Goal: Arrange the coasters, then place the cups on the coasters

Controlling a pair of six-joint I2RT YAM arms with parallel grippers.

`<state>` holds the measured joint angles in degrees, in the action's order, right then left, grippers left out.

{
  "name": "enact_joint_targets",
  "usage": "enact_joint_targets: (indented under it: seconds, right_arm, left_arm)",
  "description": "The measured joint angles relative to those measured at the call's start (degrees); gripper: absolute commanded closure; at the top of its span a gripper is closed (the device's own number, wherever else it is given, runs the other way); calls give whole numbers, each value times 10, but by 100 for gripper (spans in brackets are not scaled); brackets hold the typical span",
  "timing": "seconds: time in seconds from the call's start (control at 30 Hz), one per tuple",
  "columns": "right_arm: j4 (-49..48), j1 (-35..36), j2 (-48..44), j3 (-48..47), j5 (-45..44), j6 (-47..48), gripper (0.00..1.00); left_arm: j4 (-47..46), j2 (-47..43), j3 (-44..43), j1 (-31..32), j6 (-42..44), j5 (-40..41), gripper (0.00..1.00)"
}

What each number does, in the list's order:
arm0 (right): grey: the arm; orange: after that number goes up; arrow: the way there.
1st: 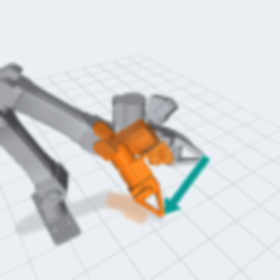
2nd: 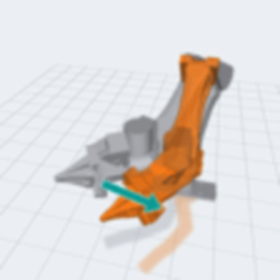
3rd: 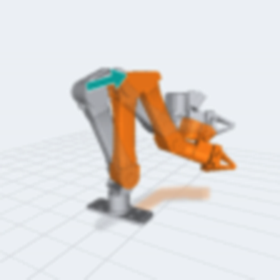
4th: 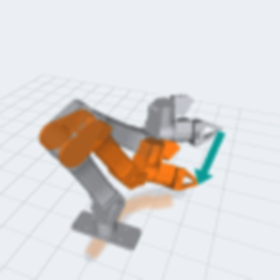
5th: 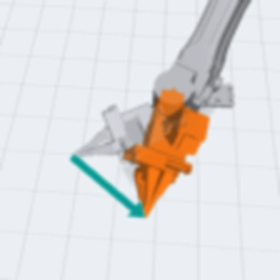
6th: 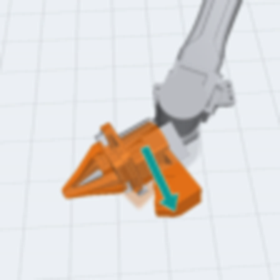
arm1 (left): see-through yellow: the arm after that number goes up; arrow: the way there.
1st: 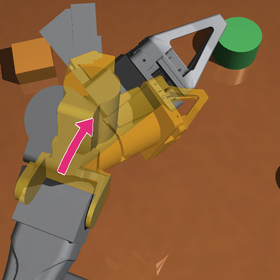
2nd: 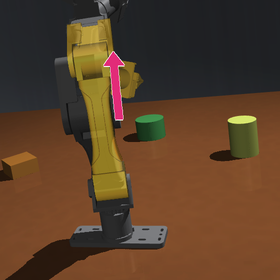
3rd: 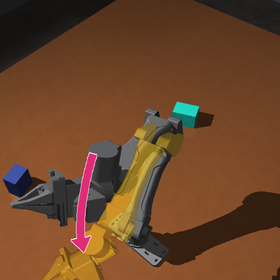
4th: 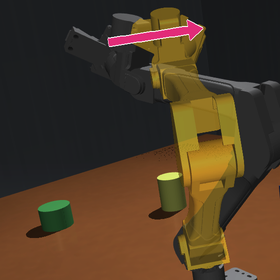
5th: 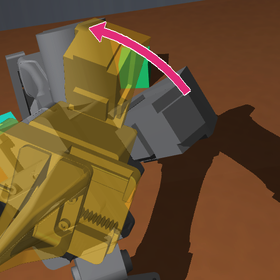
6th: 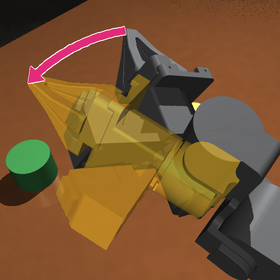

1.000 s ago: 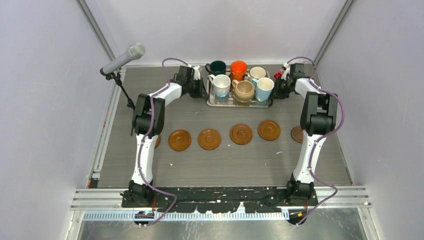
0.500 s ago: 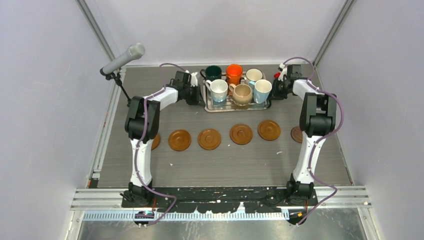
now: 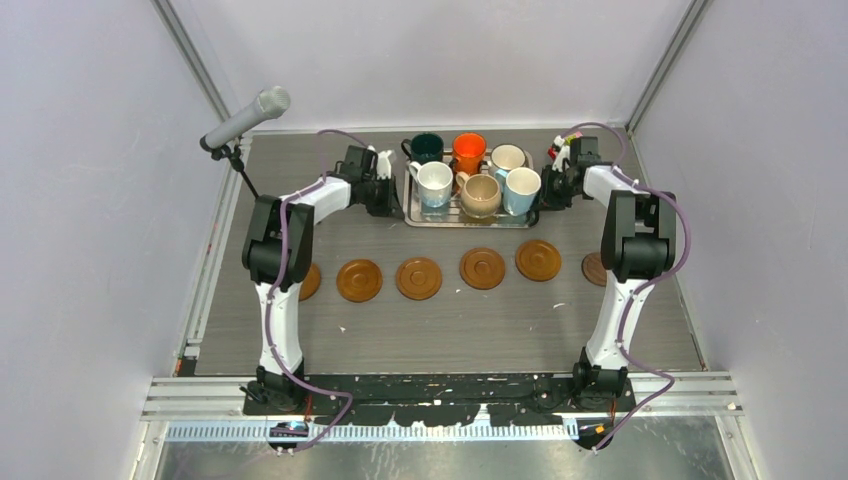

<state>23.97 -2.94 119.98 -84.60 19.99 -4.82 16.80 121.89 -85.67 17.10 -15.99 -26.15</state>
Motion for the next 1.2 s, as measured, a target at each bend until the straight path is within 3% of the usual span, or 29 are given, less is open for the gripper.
enact_joint_targets:
  seconds: [0.13, 0.23, 0.33, 0.6, 0.7, 0.73, 0.77, 1.07, 1.1, 1.2]
  right_arm:
    - [24, 2, -5, -1, 3, -1, 50]
    - [53, -7, -14, -3, 10, 0, 44]
    - [83, -18, -25, -3, 21, 4, 44]
    - [131, -35, -102, 14, 31, 34, 44]
    - [137, -31, -137, 38, 29, 43, 43]
    - [138, -28, -148, 50, 24, 45, 41]
    - [137, -24, -156, 60, 18, 45, 40]
    - [99, 40, -186, 140, -70, 31, 37]
    - [92, 48, -186, 146, -80, 30, 37]
    - [80, 65, -186, 156, -102, 26, 36]
  left_arm:
    - [13, -1, 1, -3, 0, -2, 76]
    - [23, -10, 16, -8, 0, -7, 64]
    - [37, -36, 43, -13, 4, -5, 54]
    - [77, -64, 63, -19, 18, -3, 44]
    - [92, -86, 77, -19, 31, 1, 34]
    - [98, -96, 82, -19, 35, 2, 24]
    - [103, -106, 88, -19, 42, 3, 22]
    - [142, -244, 142, -19, 85, 26, 17]
    - [145, -258, 145, -19, 90, 28, 4]
    - [155, -296, 157, -19, 106, 37, 0]
